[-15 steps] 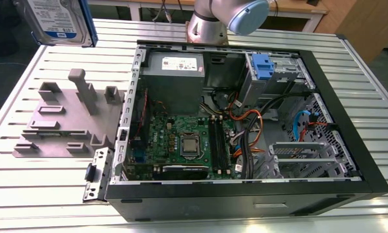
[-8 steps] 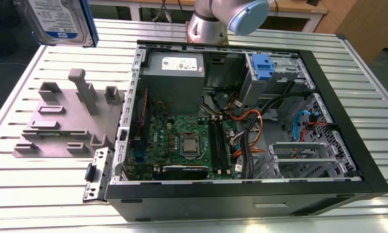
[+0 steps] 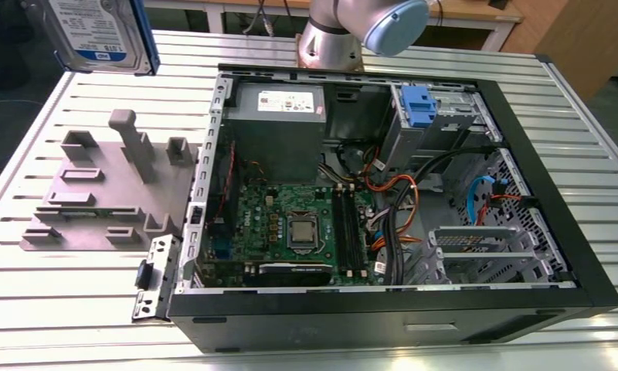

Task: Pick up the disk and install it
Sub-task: 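Pick up the disk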

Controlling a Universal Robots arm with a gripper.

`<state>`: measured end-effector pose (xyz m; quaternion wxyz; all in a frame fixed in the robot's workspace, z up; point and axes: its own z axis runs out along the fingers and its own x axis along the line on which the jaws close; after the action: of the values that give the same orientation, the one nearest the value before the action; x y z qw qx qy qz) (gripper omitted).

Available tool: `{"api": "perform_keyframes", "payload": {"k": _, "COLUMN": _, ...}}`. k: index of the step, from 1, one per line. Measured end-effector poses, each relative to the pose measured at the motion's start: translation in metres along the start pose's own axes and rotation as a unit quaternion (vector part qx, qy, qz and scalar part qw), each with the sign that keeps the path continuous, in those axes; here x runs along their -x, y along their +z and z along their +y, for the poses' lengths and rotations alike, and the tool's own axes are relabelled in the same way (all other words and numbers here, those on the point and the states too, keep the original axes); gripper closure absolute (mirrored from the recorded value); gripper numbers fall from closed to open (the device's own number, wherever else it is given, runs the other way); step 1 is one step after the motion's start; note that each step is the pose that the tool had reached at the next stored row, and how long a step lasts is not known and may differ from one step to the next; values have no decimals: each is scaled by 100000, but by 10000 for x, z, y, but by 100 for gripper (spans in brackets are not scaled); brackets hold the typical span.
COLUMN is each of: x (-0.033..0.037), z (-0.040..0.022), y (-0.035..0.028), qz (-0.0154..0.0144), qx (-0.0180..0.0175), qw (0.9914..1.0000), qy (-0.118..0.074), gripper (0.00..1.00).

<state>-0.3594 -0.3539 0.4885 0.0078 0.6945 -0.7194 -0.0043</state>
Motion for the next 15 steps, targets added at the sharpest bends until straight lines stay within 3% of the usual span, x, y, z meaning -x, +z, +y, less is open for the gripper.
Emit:
{"api": "perform_keyframes", "payload": {"k": 3, "x": 1, "z": -36, "y": -1, "qz": -1, "qx": 1, "qw": 100000, "qy": -2, "gripper": 63}}
{"api": "perform_keyframes", "payload": {"k": 15, "x": 2, "z": -66, "y": -1, "qz": -1, "qx": 1, "qw": 100000, "qy": -4, "gripper": 63}}
